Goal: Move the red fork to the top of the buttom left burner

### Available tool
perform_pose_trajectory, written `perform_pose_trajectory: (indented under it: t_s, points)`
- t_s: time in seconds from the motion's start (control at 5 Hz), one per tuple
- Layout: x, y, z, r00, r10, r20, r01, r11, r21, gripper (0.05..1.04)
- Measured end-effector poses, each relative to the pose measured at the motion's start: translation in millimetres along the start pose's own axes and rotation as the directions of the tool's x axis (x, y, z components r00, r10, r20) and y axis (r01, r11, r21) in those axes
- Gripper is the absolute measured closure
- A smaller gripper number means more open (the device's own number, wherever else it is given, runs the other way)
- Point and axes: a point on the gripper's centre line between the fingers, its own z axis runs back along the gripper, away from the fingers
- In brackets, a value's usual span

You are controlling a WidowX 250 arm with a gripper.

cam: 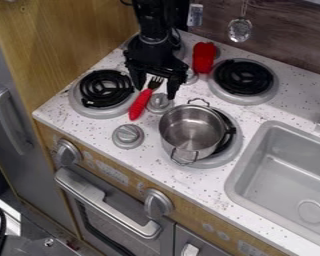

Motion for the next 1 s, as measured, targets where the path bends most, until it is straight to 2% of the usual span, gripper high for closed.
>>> perform_pose_trajectory:
  t_s: [0.2,0.6,0.8,1.0]
  points:
    - [11,8,-7,1.0,0.019,-0.013,-0.019,1.0,0.019,0.084]
    - [-3,24,-41,0.991,0.032,-0.127,-0.024,0.997,0.067,0.084]
    - [-9,32,-52,0.988,0.031,-0.153,-0.017,0.995,0.097,0.084]
    - [-11,37,-55,0.987,0.018,-0.159,0.002,0.992,0.126,0.086]
